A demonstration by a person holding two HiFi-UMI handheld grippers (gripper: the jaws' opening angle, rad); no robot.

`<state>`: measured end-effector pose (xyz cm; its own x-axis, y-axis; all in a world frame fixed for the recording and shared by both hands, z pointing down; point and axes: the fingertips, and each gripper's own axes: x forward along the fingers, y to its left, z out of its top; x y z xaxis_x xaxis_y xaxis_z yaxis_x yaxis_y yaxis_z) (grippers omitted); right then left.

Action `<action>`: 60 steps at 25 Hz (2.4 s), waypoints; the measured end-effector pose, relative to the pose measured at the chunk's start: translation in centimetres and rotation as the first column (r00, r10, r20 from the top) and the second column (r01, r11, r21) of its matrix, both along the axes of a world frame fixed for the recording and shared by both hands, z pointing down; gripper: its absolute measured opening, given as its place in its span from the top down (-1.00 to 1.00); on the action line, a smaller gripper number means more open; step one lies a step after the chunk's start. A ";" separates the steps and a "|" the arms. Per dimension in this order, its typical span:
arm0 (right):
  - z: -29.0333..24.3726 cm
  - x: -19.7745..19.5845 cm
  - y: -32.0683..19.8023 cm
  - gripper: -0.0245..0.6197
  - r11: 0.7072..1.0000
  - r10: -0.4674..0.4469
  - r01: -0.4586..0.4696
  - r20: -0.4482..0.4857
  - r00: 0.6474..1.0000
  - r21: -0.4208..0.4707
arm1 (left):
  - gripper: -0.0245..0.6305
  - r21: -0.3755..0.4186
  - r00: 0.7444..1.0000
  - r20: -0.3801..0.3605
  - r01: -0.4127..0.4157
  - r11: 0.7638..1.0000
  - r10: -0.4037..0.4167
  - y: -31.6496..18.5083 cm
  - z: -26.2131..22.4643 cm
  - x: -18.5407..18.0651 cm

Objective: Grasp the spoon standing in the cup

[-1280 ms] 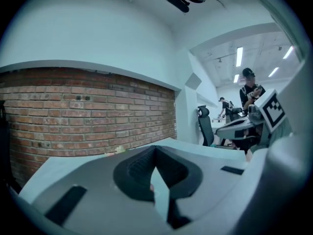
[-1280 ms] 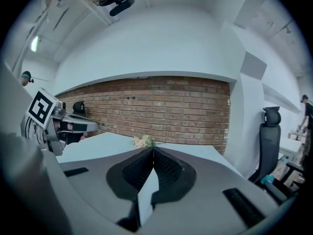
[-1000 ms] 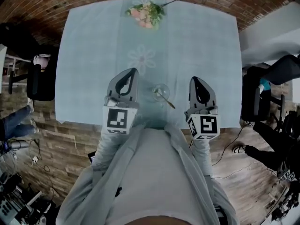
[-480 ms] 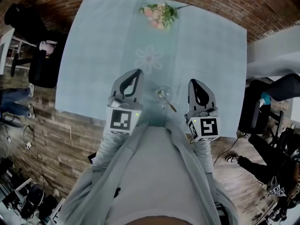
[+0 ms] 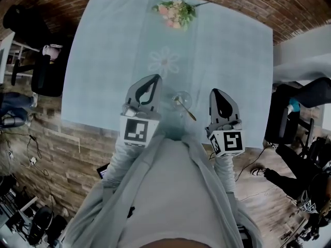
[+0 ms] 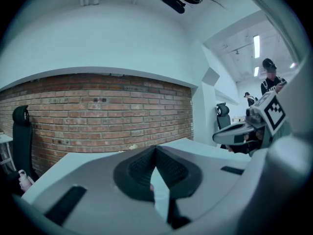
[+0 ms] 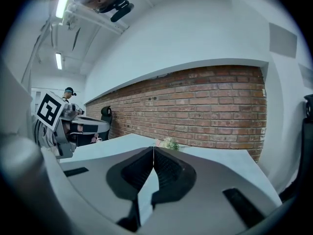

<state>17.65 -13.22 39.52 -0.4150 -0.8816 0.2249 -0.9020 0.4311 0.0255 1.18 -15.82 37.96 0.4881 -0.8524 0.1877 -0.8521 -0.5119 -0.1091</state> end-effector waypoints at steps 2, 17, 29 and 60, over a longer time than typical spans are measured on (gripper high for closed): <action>0.2 0.1 0.2 0.87 1.000 -0.004 0.004 -0.005 1.000 0.001 | 0.87 -0.007 1.000 -0.003 0.012 1.000 -0.012 -0.1 0.0 -0.2; 3.4 -1.0 3.1 0.48 0.987 -0.063 0.079 0.116 0.991 -0.138 | 0.87 -0.011 0.998 -0.006 0.057 0.998 -0.057 0.6 0.3 -2.4; 7.8 -3.6 6.5 0.41 0.961 -0.088 0.128 0.171 0.981 -0.243 | 0.87 -0.031 0.999 0.003 0.054 0.998 -0.054 2.1 1.2 -2.8; 13.2 -4.9 7.1 0.77 0.956 -0.085 0.111 0.105 0.991 -0.271 | 0.87 -0.062 1.000 0.009 0.015 0.998 -0.015 2.3 2.1 -2.2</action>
